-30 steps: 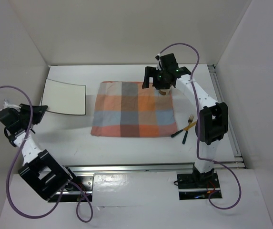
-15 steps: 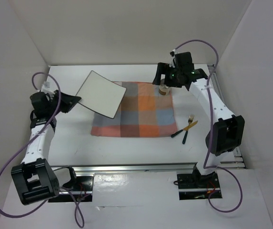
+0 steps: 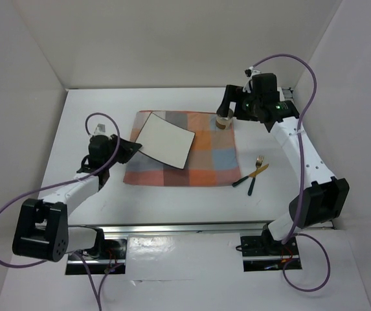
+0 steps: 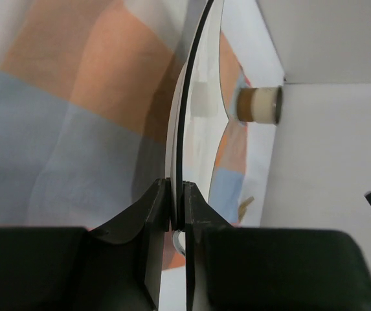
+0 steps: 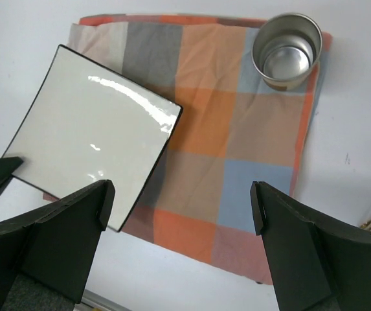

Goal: Set the dinner table for one person

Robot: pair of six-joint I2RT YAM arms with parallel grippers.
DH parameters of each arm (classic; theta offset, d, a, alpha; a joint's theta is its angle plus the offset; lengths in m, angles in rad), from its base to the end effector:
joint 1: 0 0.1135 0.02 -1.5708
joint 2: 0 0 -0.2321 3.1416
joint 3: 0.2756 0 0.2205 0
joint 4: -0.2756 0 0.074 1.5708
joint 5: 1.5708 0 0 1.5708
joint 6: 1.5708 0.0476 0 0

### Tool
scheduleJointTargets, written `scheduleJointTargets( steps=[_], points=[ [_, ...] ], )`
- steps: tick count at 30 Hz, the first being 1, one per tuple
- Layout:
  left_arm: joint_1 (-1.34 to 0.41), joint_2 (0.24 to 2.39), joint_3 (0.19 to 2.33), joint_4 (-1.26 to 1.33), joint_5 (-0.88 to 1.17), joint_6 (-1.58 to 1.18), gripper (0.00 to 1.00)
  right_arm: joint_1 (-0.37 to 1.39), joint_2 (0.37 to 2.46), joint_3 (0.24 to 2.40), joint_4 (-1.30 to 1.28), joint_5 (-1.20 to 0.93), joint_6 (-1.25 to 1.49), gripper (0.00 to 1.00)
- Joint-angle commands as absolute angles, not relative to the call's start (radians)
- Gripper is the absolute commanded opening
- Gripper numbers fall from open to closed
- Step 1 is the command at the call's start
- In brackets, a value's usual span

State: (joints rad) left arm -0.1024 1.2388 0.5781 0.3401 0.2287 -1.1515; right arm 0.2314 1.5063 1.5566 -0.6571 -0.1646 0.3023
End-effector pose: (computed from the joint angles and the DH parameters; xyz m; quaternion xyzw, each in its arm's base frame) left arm 0.2604 -0.0376 0.2122 -0.3457 0.7307 -0.4160 0.4165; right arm 0.3032 0.0794 0.3467 -0.0068 0.8839 0.1921 0.4264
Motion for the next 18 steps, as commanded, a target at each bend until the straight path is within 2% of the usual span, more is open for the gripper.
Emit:
scheduleJointTargets(
  steps=[1, 9, 18],
  points=[
    [-0.185, 1.253, 0.604, 0.722, 0.128, -1.299, 0.0, 0.21, 1.459, 1.542, -0.678, -0.149, 0.304, 1.0],
    [-0.322, 1.302, 0.606, 0.801, -0.095, -1.325, 0.0, 0.201, 1.427, 1.514, -0.687, -0.149, 0.304, 1.0],
    [-0.387, 1.453, 0.577, 0.998, -0.167, -1.434, 0.0, 0.201, 1.396, 1.485, -0.716, -0.14, 0.295, 1.0]
  ],
)
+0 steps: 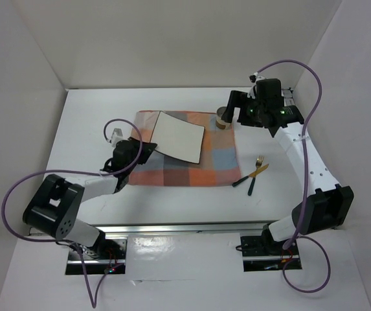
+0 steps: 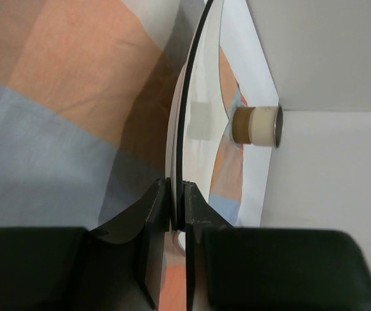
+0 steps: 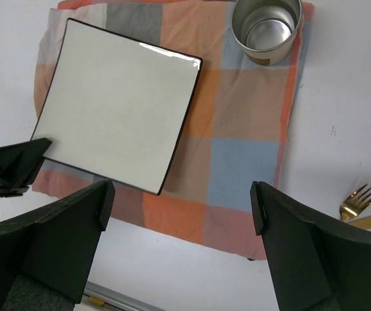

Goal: Set the dinner table for one person

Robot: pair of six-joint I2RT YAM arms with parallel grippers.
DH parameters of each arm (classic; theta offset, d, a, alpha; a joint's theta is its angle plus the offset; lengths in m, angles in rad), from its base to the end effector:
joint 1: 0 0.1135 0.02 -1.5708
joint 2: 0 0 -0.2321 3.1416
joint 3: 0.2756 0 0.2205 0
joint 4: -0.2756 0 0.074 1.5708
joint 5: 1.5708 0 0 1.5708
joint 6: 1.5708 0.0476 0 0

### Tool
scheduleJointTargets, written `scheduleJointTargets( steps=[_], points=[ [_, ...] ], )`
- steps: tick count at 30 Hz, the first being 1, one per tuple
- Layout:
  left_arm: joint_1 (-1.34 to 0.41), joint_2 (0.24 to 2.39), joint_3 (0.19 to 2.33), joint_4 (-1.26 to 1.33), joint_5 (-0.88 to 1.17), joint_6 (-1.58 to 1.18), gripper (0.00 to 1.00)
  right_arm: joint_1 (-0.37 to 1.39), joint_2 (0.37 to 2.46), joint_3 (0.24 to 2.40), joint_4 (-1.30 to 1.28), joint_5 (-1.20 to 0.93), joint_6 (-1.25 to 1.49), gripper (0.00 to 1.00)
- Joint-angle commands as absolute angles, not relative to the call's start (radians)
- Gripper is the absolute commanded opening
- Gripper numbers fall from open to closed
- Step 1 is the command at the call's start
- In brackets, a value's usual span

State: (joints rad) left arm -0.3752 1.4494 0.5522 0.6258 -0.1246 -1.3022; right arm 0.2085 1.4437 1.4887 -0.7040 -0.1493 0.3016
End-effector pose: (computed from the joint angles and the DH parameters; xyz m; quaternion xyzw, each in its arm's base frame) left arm 0.2701 -0.1000 0.1830 -0.3890 0.6940 -0.4159 0.4405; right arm 0.2877 0.0681 0.3391 0.0089 0.8959 0.1756 0.4079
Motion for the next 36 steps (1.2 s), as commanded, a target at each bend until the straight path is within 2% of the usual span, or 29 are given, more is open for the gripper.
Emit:
scheduleJointTargets(
  steps=[1, 9, 15, 20, 36],
  points=[
    [-0.397, 1.491, 0.568, 1.027, -0.181, -1.443, 0.0, 0.201, 1.396, 1.485, -0.716, -0.14, 0.295, 1.0],
    [-0.439, 1.632, 0.568, 1.204, -0.233, -1.534, 0.0, 0.192, 1.396, 1.486, -0.746, -0.13, 0.285, 1.0],
    [-0.457, 1.621, 0.568, 1.19, -0.27, -1.511, 0.0, 0.192, 1.396, 1.496, -0.755, -0.12, 0.285, 1.0],
    [-0.5, 1.562, 0.58, 1.04, -0.334, -1.474, 0.0, 0.192, 1.396, 1.496, -0.755, -0.129, 0.285, 1.0],
    [-0.52, 1.603, 0.525, 1.028, -0.334, -1.568, 0.0, 0.192, 1.405, 1.476, -0.746, -0.138, 0.285, 1.0]
  ],
)
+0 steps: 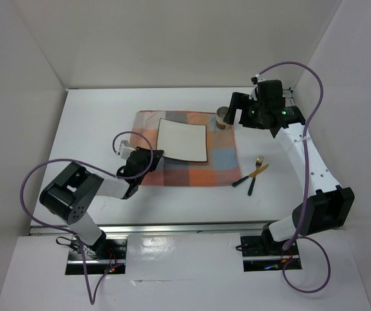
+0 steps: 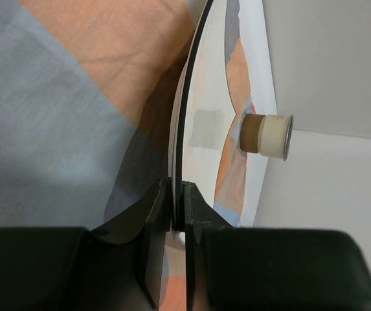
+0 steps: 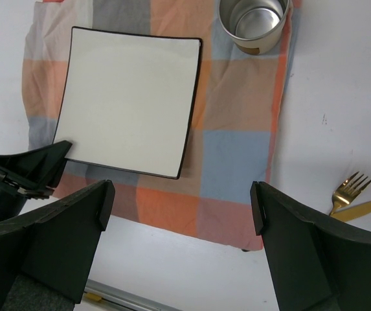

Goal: Set the dinner table for one person

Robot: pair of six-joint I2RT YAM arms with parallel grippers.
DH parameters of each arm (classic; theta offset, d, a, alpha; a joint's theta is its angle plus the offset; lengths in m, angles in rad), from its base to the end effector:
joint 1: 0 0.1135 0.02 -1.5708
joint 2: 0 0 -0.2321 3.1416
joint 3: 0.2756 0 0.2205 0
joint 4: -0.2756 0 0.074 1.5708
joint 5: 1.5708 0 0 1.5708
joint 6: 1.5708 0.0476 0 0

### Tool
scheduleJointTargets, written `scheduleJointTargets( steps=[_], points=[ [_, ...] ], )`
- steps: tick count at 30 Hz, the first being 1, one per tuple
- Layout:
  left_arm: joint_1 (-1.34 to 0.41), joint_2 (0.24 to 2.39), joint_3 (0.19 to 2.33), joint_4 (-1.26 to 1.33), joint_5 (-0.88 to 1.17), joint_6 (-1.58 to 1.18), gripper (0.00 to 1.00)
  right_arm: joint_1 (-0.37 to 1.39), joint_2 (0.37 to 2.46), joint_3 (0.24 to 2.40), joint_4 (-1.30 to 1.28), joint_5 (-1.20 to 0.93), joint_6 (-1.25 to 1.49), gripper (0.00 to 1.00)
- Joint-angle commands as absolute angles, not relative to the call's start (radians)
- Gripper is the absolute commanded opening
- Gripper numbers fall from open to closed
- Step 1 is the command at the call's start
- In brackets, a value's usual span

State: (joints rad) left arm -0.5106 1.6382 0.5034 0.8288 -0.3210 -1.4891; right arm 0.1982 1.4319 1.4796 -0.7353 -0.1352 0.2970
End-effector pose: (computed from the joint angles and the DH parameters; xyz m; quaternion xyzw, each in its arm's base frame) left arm 0.2632 -0.1302 0.1422 -0.4576 0.6584 -0.4213 0.4238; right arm 0.2836 0.0635 0.3365 0.0157 0.9023 0.1637 0.3984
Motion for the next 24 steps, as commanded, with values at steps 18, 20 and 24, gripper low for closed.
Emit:
scheduleJointTargets(
  steps=[18, 20, 24],
  points=[
    [-0.549, 1.562, 0.61, 0.64, -0.334, -1.555, 0.0, 0.192, 1.396, 1.456, -0.735, -0.158, 0.295, 1.0],
    [-0.549, 1.562, 0.672, 0.516, -0.316, -1.577, 0.0, 0.192, 1.396, 1.445, -0.735, -0.158, 0.295, 1.0],
    [-0.529, 1.562, 0.796, 0.252, -0.291, -1.577, 0.3, 0.192, 1.396, 1.436, -0.735, -0.135, 0.305, 1.0]
  ],
)
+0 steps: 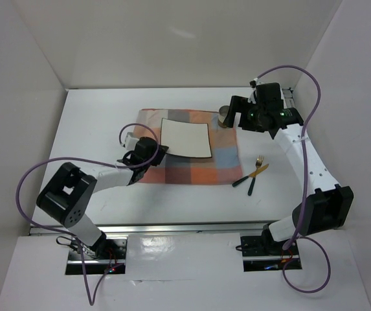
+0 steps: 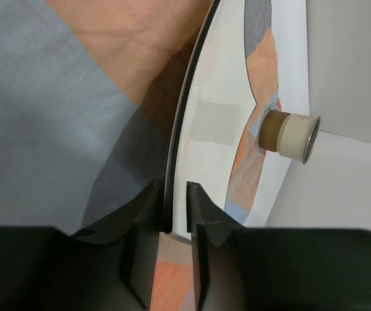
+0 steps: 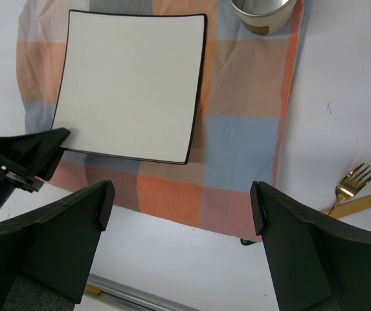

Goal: Set the dinner table for one person

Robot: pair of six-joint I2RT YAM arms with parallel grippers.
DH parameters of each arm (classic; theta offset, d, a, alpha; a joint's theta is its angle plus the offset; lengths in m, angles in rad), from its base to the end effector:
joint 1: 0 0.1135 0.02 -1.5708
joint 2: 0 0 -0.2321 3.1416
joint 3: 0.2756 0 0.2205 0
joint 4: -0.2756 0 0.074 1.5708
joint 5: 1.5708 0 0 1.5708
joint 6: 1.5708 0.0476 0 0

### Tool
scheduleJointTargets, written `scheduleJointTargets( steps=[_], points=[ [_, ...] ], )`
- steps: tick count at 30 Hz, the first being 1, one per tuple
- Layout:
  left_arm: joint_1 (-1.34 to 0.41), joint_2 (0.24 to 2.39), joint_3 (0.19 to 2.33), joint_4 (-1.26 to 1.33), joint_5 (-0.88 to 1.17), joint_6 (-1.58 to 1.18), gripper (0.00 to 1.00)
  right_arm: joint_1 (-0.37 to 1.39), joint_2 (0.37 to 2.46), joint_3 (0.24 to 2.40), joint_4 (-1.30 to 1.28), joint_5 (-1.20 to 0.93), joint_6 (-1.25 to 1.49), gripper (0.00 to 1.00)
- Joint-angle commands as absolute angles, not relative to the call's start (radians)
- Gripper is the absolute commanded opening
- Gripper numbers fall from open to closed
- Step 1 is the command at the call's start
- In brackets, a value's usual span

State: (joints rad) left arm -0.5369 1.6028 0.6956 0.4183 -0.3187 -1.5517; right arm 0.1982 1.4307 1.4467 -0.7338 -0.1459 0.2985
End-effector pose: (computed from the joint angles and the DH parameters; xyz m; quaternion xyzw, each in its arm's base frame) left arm 0.2745 -0.1461 0.1593 -0.4827 0.7000 -0.3712 0.3731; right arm 0.2830 0.0639 0.3271 0.0154 0.9084 0.1657 0.3836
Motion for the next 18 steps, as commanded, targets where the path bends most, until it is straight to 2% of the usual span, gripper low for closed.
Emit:
scheduleJointTargets(
  steps=[1, 2, 4, 5, 7, 8, 10, 14, 18],
  points=[
    [-0.529, 1.571, 0.81, 0.224, -0.291, -1.577, 0.38, 0.192, 1.405, 1.436, -0.735, -0.135, 0.305, 1.0],
    [-0.529, 1.571, 0.821, 0.206, -0.291, -1.565, 0.49, 0.192, 1.405, 1.436, -0.724, -0.135, 0.305, 1.0],
    [-0.529, 1.571, 0.821, 0.206, -0.291, -1.555, 0.5, 0.192, 1.405, 1.427, -0.724, -0.147, 0.314, 1.0],
    [-0.529, 1.571, 0.821, 0.206, -0.291, -1.555, 0.61, 0.192, 1.405, 1.427, -0.715, -0.147, 0.314, 1.0],
    [-0.529, 1.562, 0.821, 0.206, -0.282, -1.555, 0.71, 0.192, 1.405, 1.427, -0.715, -0.156, 0.314, 1.0],
    [-0.519, 1.562, 0.821, 0.193, -0.282, -1.555, 0.79, 0.192, 1.405, 1.427, -0.715, -0.156, 0.314, 1.0],
    [-0.518, 1.562, 0.821, 0.157, -0.273, -1.555, 0.87, 0.192, 1.414, 1.417, -0.715, -0.156, 0.314, 1.0],
    [-0.5, 1.562, 0.842, 0.097, -0.273, -1.555, 0.97, 0.201, 1.414, 1.408, -0.706, -0.156, 0.314, 1.0],
    [-0.491, 1.542, 0.851, 0.054, -0.293, -1.545, 1.0, 0.201, 1.414, 1.387, -0.706, -0.147, 0.324, 1.0]
  ],
)
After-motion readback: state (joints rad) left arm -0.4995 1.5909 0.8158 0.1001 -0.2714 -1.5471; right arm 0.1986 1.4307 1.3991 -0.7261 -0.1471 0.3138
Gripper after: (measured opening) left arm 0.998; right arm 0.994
